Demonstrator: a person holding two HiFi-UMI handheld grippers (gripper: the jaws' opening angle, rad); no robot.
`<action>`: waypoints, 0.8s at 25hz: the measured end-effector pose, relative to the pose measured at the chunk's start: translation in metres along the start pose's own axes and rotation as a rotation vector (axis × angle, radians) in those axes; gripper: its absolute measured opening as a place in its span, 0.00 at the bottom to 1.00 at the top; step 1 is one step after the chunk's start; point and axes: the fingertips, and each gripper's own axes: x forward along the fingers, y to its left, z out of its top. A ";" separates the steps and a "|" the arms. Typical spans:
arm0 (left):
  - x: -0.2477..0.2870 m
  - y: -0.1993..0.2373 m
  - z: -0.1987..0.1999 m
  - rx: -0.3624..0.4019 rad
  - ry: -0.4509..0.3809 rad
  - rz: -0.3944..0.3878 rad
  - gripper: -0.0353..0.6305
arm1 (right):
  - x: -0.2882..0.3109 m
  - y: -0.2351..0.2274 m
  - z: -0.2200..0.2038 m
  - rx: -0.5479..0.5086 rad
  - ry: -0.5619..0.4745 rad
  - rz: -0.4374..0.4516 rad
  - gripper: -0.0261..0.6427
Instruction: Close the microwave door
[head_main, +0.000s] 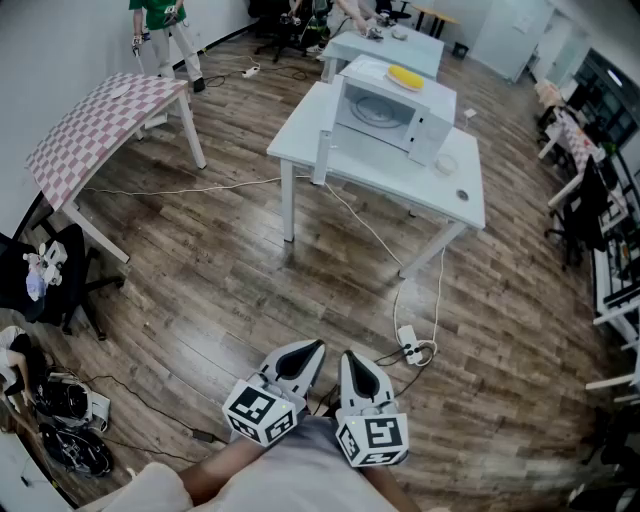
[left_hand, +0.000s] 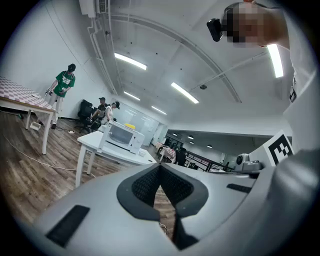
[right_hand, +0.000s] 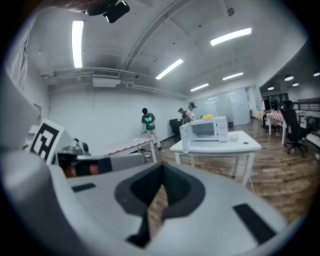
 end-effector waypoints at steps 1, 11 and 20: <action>-0.001 0.001 0.001 0.001 -0.003 0.001 0.08 | 0.001 0.001 -0.001 -0.001 0.000 0.003 0.07; -0.007 0.001 0.004 0.010 -0.013 -0.004 0.08 | -0.001 0.010 -0.001 -0.025 0.005 0.018 0.07; -0.018 0.008 0.003 -0.002 -0.012 0.009 0.08 | -0.004 0.017 -0.001 0.022 -0.024 0.003 0.07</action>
